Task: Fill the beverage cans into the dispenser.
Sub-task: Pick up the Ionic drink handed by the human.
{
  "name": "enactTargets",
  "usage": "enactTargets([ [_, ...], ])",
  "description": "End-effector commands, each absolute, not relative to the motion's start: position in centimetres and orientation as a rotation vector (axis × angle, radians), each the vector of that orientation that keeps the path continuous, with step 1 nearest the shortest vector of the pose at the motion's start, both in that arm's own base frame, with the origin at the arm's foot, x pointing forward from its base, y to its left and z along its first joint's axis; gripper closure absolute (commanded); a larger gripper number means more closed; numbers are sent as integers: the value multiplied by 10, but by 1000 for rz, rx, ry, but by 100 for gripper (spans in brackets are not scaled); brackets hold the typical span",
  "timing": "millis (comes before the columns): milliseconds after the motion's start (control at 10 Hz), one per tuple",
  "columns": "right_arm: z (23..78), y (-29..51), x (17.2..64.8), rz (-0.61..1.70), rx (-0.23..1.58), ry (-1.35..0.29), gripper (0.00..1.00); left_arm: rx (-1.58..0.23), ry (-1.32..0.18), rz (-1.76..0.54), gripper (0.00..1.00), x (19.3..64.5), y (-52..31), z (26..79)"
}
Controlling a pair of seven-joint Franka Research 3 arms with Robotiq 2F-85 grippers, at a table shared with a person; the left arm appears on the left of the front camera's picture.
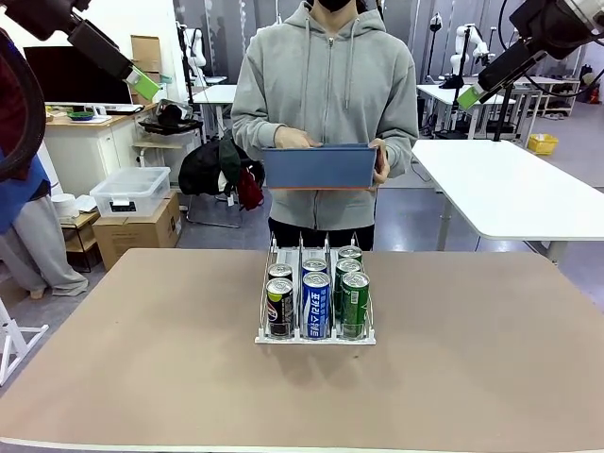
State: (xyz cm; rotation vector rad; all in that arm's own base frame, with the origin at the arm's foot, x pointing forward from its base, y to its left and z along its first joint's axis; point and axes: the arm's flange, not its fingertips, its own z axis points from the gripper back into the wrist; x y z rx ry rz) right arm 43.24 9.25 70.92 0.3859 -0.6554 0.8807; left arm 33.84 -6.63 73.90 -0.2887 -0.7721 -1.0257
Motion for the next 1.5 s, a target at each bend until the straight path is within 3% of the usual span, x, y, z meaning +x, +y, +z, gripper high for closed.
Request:
enactTargets([
  [0,710,92,432,881,393,-657,0,-296,-766,-1027,0,338,-65,738],
  [1400,710,92,432,881,393,-657,0,-296,-766,-1027,0,338,-65,738],
])
